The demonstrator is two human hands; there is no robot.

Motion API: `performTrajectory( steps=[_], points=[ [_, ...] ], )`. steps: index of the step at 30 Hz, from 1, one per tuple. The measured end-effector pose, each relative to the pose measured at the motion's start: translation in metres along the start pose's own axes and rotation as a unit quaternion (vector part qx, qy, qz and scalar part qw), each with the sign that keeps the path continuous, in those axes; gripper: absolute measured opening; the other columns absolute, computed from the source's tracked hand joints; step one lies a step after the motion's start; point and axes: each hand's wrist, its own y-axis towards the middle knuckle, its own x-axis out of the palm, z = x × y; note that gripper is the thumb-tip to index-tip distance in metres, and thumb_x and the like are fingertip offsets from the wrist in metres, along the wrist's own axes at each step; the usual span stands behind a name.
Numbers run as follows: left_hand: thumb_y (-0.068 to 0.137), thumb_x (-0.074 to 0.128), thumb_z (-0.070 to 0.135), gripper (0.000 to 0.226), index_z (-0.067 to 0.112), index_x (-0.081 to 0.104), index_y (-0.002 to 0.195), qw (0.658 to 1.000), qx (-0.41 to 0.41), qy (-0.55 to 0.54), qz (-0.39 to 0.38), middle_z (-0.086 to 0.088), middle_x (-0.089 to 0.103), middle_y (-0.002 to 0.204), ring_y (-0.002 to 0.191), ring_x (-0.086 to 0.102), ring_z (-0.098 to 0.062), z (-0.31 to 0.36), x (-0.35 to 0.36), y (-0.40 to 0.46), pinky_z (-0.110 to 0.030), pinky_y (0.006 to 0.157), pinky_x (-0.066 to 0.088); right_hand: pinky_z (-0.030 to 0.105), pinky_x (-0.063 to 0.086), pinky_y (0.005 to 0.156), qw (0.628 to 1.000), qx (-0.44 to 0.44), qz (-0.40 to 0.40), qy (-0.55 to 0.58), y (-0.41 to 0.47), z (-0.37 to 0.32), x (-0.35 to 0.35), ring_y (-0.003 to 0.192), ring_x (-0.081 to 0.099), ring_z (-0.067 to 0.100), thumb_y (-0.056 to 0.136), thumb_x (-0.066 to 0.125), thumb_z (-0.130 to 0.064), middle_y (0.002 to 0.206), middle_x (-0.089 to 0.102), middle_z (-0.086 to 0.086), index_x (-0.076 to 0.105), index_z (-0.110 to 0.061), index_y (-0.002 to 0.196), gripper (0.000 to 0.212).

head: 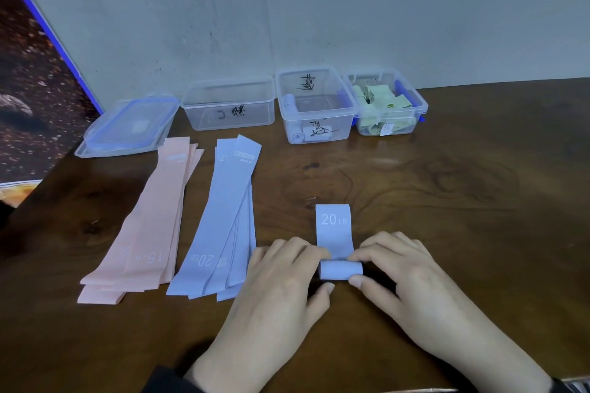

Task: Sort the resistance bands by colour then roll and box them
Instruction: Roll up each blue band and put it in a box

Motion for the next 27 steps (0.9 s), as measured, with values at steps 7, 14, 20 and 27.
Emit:
performTrajectory(
  steps=[7,14,20,27],
  points=[
    [0.091,0.065,0.040,0.022,0.032,0.064,0.111,1.000,0.005,0.017,0.004,0.019,0.054,0.103,0.094,0.048,-0.003,0.0003,0.0008,-0.0006,-0.025,0.080,0.046,0.023,0.039,0.093,1.000,0.008,-0.014,0.011,0.0000,0.0002,-0.0029,0.112,0.050,0.002,0.090,0.056,-0.055,0.111,0.051,-0.031,0.061,-0.044,0.112,0.026],
    [0.087,0.068,0.040,0.028,0.034,0.060,0.113,1.000,-0.003,0.002,-0.005,0.019,0.053,0.104,0.095,0.048,-0.003,0.0006,-0.0006,0.0000,-0.025,0.082,0.045,0.022,0.035,0.095,1.000,0.003,-0.005,-0.006,-0.0008,0.0002,0.0002,0.109,0.051,0.002,0.097,0.042,-0.058,0.111,0.051,-0.030,0.065,-0.040,0.115,0.035],
    [0.088,0.070,0.037,0.028,0.031,0.064,0.115,1.000,0.001,0.010,-0.001,0.018,0.053,0.103,0.094,0.048,-0.004,0.0001,0.0002,-0.0013,-0.024,0.082,0.043,0.024,0.039,0.091,1.000,0.007,-0.010,0.009,-0.0001,-0.0003,-0.0023,0.110,0.051,0.001,0.091,0.050,-0.059,0.111,0.052,-0.030,0.062,-0.044,0.113,0.030],
    [0.089,0.062,0.040,0.024,0.036,0.054,0.111,1.000,-0.008,0.000,-0.006,0.021,0.052,0.103,0.095,0.046,-0.002,0.0014,-0.0008,0.0001,-0.024,0.080,0.042,0.023,0.038,0.093,1.000,0.004,-0.013,-0.005,0.0000,-0.0004,-0.0015,0.110,0.050,0.001,0.095,0.044,-0.060,0.112,0.051,-0.030,0.064,-0.042,0.117,0.034]
  ],
)
